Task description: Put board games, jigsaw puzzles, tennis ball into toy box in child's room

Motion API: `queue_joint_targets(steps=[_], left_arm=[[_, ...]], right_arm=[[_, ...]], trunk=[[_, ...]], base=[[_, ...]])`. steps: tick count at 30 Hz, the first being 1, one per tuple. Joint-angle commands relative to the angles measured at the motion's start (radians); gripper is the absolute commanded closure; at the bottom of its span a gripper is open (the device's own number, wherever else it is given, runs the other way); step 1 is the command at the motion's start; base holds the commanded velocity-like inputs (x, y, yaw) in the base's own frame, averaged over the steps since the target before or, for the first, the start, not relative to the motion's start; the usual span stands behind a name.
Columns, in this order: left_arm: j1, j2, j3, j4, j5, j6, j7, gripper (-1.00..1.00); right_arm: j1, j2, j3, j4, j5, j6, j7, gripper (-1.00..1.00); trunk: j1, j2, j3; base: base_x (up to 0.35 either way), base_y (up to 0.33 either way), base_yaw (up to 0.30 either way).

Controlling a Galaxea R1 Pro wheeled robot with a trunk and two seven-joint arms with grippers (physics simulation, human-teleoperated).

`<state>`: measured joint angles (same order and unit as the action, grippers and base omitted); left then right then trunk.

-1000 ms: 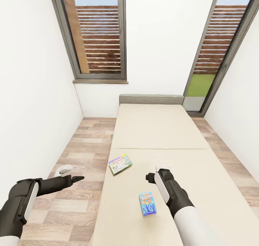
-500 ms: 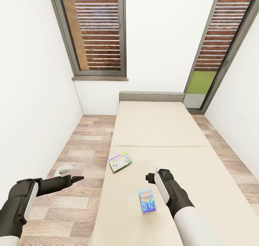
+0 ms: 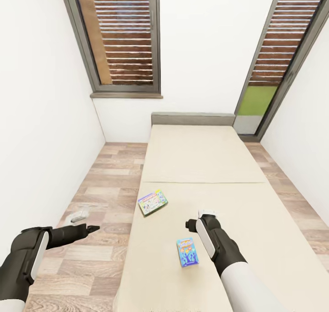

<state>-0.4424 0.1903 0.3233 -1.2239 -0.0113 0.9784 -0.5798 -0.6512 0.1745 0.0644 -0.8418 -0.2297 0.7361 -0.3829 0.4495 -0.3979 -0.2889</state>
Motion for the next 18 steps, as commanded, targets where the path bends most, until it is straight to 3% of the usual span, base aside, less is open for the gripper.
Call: queue_joint_targets(steps=[1, 3, 6, 12, 18], left_arm=[[-0.001, -0.001, 0.001, -0.001, 0.0, 0.006, 0.014, -1.0], [-0.001, -0.003, -0.001, 0.0, 0.005, 0.006, 0.064, -1.0], [-0.001, -0.004, -0.002, 0.0, 0.007, 0.005, 0.09, -1.0], [-0.001, -0.006, -0.003, 0.0, 0.009, 0.005, 0.102, -1.0], [-0.001, -0.006, -0.004, -0.001, 0.01, 0.005, 0.104, -1.0]], right_arm=[[-0.001, 0.0, 0.002, -0.001, -0.01, -0.001, -0.01, -1.0], [-0.001, 0.0, 0.002, -0.001, -0.01, -0.019, -0.011, -1.0], [-0.001, 0.0, 0.008, -0.003, -0.009, -0.026, -0.022, -1.0], [-0.006, 0.0, 0.063, -0.005, -0.022, -0.026, -0.103, -1.0], [-0.009, 0.0, 0.075, -0.02, -0.026, -0.028, -0.125, -1.0]], trunk=[[0.001, -0.002, -0.004], [0.001, -0.002, -0.007], [0.001, -0.002, -0.012], [0.001, -0.002, -0.022], [0.001, -0.002, -0.032]], base=[[0.0, 0.0, 0.0], [0.0, 0.0, 0.0], [0.0, 0.0, 0.0], [0.0, 0.0, 0.0], [0.0, 0.0, 0.0]])
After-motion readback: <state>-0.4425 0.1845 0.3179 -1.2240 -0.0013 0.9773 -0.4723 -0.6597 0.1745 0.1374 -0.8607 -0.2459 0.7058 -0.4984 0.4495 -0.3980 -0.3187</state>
